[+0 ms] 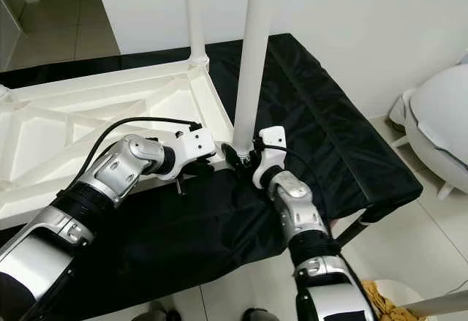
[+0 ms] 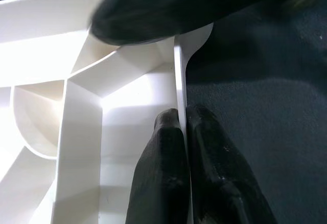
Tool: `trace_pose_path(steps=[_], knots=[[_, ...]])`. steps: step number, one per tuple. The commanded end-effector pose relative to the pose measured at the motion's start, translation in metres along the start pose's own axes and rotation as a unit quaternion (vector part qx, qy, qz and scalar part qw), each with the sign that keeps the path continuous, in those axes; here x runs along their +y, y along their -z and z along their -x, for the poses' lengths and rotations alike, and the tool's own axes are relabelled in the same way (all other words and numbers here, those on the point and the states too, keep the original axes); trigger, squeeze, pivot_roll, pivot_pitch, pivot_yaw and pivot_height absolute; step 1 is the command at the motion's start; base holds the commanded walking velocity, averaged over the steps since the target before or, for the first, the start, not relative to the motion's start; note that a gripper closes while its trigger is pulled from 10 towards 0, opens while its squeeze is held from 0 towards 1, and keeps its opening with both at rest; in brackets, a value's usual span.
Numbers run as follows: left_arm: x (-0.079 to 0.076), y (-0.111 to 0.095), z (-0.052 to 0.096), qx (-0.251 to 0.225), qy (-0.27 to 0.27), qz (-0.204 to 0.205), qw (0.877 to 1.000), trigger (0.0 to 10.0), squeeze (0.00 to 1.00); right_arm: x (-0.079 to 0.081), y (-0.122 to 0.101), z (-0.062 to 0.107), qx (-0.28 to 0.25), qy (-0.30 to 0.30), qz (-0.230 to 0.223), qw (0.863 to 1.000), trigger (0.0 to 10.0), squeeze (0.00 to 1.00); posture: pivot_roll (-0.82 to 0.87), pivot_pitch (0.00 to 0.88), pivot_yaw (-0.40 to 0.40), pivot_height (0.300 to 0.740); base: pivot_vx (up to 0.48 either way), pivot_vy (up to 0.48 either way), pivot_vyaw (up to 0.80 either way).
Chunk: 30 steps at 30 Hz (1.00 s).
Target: Building children table
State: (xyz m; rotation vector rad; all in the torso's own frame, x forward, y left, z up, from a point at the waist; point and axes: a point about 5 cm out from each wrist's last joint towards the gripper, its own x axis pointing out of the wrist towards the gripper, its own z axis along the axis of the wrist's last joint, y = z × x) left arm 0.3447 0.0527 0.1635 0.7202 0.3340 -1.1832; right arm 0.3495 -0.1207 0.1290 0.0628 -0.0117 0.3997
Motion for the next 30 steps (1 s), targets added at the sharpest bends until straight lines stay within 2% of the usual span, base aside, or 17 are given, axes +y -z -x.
trace_pose_path(steps=[1,2,5,9,12,14,16,17,22,23,24,25,30], knots=[[-0.002,-0.005,-0.001,-0.007,0.006,-0.009,1.0,10.0,0.0,-0.017,0.011,0.008,0.022,0.1,-0.033,0.994,0.0,0.0,-0.06,0.075,0.04,0.74,0.0,0.0,0.0],[-0.002,-0.005,-0.001,-0.007,0.006,-0.009,1.0,10.0,0.0,-0.017,0.011,0.008,0.022,0.1,-0.033,0.994,0.0,0.0,-0.06,0.075,0.04,0.74,0.0,0.0,0.0],[-0.002,-0.005,-0.002,-0.006,0.009,-0.009,1.0,10.0,0.0,-0.007,0.013,0.007,0.02,0.177,-0.045,0.983,0.0,0.0,-0.07,0.079,0.042,0.74,0.0,0.0,0.0],[-0.003,-0.005,-0.003,-0.007,0.011,-0.009,1.0,10.0,0.0,0.0,0.014,0.007,0.019,0.218,-0.057,0.974,0.0,0.0,-0.07,0.081,0.043,0.74,0.0,0.0,0.0],[-0.004,-0.006,-0.003,-0.007,0.012,-0.01,1.0,10.0,0.0,0.003,0.013,0.006,0.018,0.228,-0.061,0.972,0.0,0.0,-0.07,0.081,0.043,0.74,0.0,0.0,0.0],[-0.004,-0.006,-0.004,-0.008,0.012,-0.01,1.0,10.0,0.0,0.013,0.011,0.004,0.016,0.211,-0.058,0.976,0.0,0.0,-0.08,0.08,0.044,0.74,0.0,0.0,0.0],[-0.004,-0.006,-0.004,-0.008,0.012,-0.01,1.0,10.0,0.0,0.013,0.011,0.004,0.016,0.211,-0.058,0.976,0.0,0.0,-0.08,0.08,0.044,0.74,0.0,0.0,0.0],[-0.004,-0.007,-0.004,-0.009,0.012,-0.01,1.0,10.0,0.0,0.013,0.008,0.003,0.007,0.195,-0.059,0.979,10.0,0.0,-0.08,0.078,0.042,0.74,0.0,0.0,0.0],[-0.003,-0.006,-0.004,-0.009,0.009,-0.01,1.0,10.0,0.0,0.007,0.003,0.005,-0.002,0.188,-0.042,0.981,10.0,0.0,-0.08,0.075,0.04,0.74,0.0,0.0,0.0],[-0.003,-0.006,-0.004,-0.009,0.009,-0.01,1.0,10.0,0.0,0.006,0.003,0.006,-0.002,0.186,-0.039,0.982,10.0,0.38,-0.07,0.073,0.039,0.74,0.0,0.0,0.0],[-0.003,-0.006,-0.004,-0.009,0.009,-0.01,1.0,10.0,0.0,0.006,0.003,0.006,-0.002,0.186,-0.039,0.982,10.0,0.38,-0.07,0.073,0.039,0.74,0.0,0.0,0.0],[-0.003,-0.006,-0.004,-0.009,0.009,-0.009,1.0,10.0,0.0,0.005,0.002,0.006,-0.005,0.182,-0.035,0.983,10.0,1.0,-0.07,0.073,0.04,0.74,0.0,0.0,0.0],[-0.003,-0.005,-0.004,-0.007,0.007,-0.007,1.0,10.0,0.0,-0.002,-0.004,0.008,-0.013,0.133,-0.013,0.991,10.0,1.0,-0.07,0.073,0.036,0.74,0.0,0.0,0.0]])
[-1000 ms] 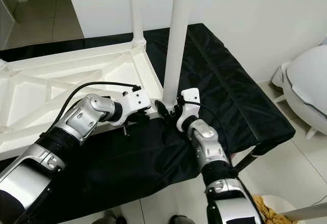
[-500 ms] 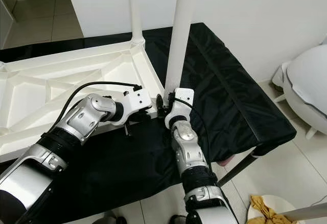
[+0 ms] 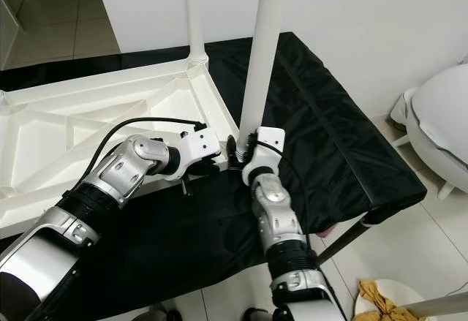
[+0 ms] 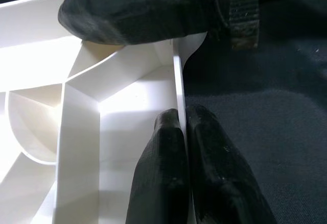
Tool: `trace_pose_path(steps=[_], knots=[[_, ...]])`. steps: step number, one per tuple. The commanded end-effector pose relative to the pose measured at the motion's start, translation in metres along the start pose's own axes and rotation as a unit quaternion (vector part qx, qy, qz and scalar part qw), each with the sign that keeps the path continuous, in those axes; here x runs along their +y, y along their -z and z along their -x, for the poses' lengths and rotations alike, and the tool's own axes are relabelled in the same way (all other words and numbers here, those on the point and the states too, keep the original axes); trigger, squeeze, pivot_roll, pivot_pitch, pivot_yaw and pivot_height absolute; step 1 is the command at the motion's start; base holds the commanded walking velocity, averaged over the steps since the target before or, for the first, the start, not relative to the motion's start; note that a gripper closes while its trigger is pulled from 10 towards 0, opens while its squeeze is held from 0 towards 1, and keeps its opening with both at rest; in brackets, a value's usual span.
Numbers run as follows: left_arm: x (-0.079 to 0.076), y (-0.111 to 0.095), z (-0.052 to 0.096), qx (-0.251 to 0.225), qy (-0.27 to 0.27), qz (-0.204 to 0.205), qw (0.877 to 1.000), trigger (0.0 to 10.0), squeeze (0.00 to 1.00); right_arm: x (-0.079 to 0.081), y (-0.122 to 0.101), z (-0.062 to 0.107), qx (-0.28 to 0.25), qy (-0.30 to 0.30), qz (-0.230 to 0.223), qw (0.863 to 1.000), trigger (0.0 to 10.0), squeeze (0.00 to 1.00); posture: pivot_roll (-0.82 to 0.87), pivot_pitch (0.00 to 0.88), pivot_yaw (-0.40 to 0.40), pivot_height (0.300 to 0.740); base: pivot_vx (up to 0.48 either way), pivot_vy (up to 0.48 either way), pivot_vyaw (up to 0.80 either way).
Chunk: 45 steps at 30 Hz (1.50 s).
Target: Building children table
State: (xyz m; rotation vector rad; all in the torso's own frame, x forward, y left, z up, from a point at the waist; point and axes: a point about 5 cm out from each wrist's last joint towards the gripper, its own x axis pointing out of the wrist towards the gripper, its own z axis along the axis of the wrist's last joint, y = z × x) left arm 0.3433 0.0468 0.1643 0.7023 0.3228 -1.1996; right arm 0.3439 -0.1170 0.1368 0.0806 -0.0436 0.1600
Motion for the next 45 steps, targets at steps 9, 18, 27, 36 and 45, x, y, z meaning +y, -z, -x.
trace_pose_path(steps=[9,18,27,36,45], knots=[[-0.002,0.004,-0.002,0.013,-0.005,-0.001,1.0,10.0,1.0,-0.017,-0.002,0.0,0.007,-0.005,0.017,1.0,10.0,0.0,-0.07,0.071,0.032,0.74,0.0,0.0,0.0],[-0.003,0.006,-0.004,0.021,-0.003,-0.005,1.0,10.0,0.0,-0.009,-0.002,0.002,0.007,-0.026,0.01,1.0,10.0,0.0,-0.07,0.073,0.039,0.74,0.0,0.0,0.0],[-0.002,0.004,-0.006,0.016,-0.011,0.007,1.0,0.0,0.0,-0.009,-0.003,0.003,0.005,-0.034,0.014,0.999,10.0,0.0,-0.08,0.077,0.046,0.74,0.0,0.0,0.0],[-0.003,0.005,-0.007,0.023,-0.009,0.001,1.0,10.0,0.0,-0.006,-0.008,0.004,-0.007,-0.072,0.023,0.997,10.0,0.0,-0.08,0.085,0.046,0.74,0.0,0.0,0.0],[-0.003,0.007,-0.006,0.03,-0.003,-0.011,0.999,10.0,0.0,-0.005,-0.007,0.005,0.004,-0.183,0.059,0.981,10.0,0.0,-0.07,0.08,0.047,0.74,0.0,0.0,0.0]])
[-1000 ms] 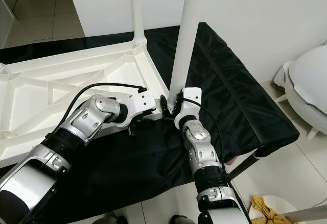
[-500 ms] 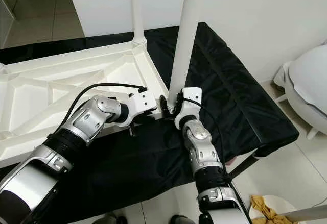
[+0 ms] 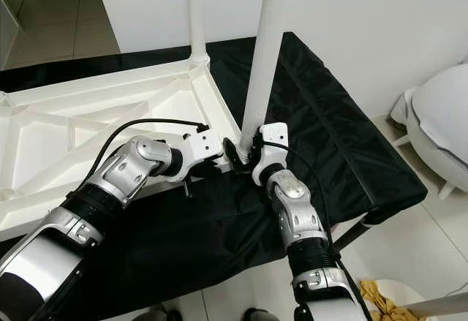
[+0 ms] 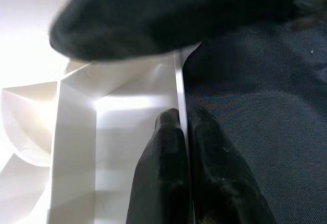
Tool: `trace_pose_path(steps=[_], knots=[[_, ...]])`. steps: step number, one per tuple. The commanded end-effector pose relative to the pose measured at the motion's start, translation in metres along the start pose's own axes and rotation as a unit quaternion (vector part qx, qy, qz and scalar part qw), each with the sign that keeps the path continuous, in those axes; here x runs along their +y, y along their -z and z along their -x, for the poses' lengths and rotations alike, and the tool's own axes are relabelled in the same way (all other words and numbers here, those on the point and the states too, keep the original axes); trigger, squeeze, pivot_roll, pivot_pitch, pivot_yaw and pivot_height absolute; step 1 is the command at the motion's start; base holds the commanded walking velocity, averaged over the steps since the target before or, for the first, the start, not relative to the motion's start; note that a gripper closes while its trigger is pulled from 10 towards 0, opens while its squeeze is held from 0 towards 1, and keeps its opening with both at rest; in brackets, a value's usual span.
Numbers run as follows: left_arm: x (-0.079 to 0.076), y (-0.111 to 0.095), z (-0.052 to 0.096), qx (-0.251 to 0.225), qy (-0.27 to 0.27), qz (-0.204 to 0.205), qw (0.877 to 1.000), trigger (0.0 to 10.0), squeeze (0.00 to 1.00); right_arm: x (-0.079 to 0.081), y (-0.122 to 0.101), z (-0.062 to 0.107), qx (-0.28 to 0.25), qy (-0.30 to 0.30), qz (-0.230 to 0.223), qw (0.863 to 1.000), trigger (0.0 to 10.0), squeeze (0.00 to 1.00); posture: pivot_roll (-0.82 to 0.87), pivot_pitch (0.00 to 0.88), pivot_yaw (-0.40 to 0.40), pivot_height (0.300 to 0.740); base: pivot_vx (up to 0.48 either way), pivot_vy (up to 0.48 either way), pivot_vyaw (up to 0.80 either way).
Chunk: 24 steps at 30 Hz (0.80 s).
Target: Building children table
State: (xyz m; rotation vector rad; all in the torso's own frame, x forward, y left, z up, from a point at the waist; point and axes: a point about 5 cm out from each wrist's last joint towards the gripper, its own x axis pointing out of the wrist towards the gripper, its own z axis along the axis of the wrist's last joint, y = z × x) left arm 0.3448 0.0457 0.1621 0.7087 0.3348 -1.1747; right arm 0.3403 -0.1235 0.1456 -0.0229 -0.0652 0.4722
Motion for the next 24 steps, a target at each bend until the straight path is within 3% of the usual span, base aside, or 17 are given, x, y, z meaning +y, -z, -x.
trace_pose_path(steps=[1,5,20,22,23,24], knots=[[-0.003,0.006,-0.003,0.021,0.006,-0.015,1.0,10.0,0.0,0.0,0.003,0.001,0.005,-0.027,0.01,1.0,10.0,0.0,-0.07,0.08,0.047,0.74,0.0,0.0,0.0],[-0.002,0.005,-0.001,0.021,0.004,-0.016,1.0,10.0,0.0,-0.017,0.004,0.007,0.012,-0.092,0.044,0.995,10.0,0.0,-0.06,0.078,0.046,0.74,0.0,0.0,0.0],[-0.001,0.006,0.0,0.022,0.003,-0.017,1.0,10.0,0.0,-0.045,0.003,0.008,0.036,-0.116,0.067,0.99,10.0,0.0,-0.05,0.07,0.055,0.74,0.0,0.0,0.0],[-0.001,0.005,0.0,0.022,0.003,-0.018,1.0,10.0,0.0,-0.046,0.005,0.006,0.041,-0.12,0.064,0.99,4.0,0.0,-0.05,0.07,0.055,0.74,0.0,0.0,0.0],[-0.001,0.005,0.0,0.022,0.003,-0.018,1.0,10.0,0.0,-0.046,0.005,0.006,0.041,-0.12,0.064,0.99,4.0,0.0,-0.05,0.07,0.055,0.74,0.0,0.0,0.0],[-0.001,0.005,0.0,0.022,0.003,-0.018,1.0,10.0,0.0,-0.046,0.007,0.006,0.043,-0.121,0.062,0.99,2.2,0.0,-0.05,0.068,0.056,0.74,0.0,0.0,0.0]])
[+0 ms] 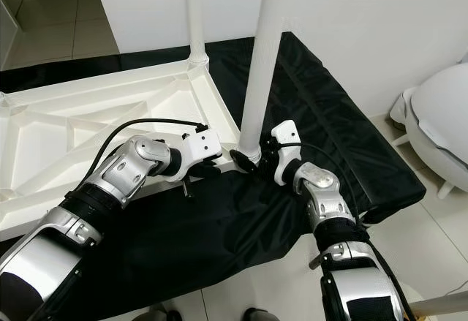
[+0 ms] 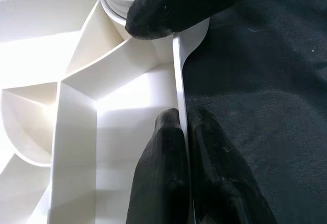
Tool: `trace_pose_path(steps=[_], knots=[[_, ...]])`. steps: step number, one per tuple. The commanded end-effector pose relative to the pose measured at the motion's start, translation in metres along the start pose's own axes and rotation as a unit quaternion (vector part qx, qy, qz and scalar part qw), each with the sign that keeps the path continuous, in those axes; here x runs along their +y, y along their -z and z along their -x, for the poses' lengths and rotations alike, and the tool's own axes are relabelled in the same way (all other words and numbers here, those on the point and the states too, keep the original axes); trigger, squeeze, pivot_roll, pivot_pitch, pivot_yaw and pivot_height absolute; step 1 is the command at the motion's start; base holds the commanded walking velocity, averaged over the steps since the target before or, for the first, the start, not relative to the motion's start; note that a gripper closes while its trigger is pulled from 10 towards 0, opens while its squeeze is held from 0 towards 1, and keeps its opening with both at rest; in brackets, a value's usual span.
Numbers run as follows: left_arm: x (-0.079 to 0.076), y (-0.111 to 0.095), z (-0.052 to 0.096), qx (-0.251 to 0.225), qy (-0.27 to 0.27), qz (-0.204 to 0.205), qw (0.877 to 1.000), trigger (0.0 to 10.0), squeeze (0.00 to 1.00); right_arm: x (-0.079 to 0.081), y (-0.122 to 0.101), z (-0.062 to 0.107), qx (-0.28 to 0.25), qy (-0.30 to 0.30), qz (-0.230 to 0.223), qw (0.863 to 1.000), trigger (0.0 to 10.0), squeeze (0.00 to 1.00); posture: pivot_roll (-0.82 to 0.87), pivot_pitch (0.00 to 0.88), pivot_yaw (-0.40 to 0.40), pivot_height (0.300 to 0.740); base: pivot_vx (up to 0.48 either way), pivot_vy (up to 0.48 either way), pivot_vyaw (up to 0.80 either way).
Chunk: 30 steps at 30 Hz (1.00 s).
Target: Building children table
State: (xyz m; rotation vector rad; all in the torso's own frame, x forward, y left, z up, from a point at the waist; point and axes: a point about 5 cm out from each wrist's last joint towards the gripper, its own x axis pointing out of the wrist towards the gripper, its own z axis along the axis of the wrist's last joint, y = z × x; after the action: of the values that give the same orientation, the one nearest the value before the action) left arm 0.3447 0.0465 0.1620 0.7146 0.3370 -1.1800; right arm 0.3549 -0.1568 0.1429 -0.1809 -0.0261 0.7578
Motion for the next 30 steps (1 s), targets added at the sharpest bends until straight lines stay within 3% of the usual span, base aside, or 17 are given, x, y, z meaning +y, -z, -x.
trace_pose_path(steps=[1,13,17,22,25,26,30], knots=[[-0.001,0.005,-0.001,0.02,0.001,-0.016,1.0,10.0,0.0,-0.007,0.005,0.005,0.011,0.021,-0.008,1.0,0.0,0.0,-0.05,0.066,0.057,0.74,0.0,0.0,0.0],[-0.003,0.006,-0.001,0.021,0.003,-0.018,1.0,10.0,0.0,-0.001,0.015,0.005,0.01,0.024,-0.043,0.999,0.0,0.0,-0.05,0.058,0.046,0.74,0.0,0.0,0.0],[-0.004,0.005,-0.002,0.019,0.003,-0.018,1.0,10.0,0.0,0.0,0.018,0.005,0.013,0.061,-0.052,0.997,0.0,0.0,-0.05,0.058,0.04,0.74,0.0,0.0,0.0],[-0.005,0.004,-0.004,0.017,0.004,-0.018,1.0,10.0,0.0,0.002,0.022,0.001,0.016,0.161,-0.074,0.984,0.0,0.0,-0.06,0.057,0.032,0.74,0.0,0.0,0.0],[-0.006,0.004,-0.004,0.016,0.004,-0.019,1.0,10.0,0.0,0.003,0.021,0.0,0.016,0.183,-0.084,0.979,0.0,0.0,-0.06,0.058,0.032,0.74,0.0,0.0,0.0],[-0.006,0.004,-0.004,0.015,0.005,-0.019,1.0,10.0,0.0,0.005,0.02,-0.002,0.012,0.236,-0.105,0.966,0.0,0.0,-0.07,0.059,0.033,0.74,0.0,0.0,0.0],[-0.007,0.003,-0.004,0.014,0.007,-0.019,1.0,10.0,0.0,0.015,0.017,-0.006,0.007,0.283,-0.103,0.953,0.0,0.0,-0.07,0.08,0.037,0.74,0.0,0.0,0.0]])
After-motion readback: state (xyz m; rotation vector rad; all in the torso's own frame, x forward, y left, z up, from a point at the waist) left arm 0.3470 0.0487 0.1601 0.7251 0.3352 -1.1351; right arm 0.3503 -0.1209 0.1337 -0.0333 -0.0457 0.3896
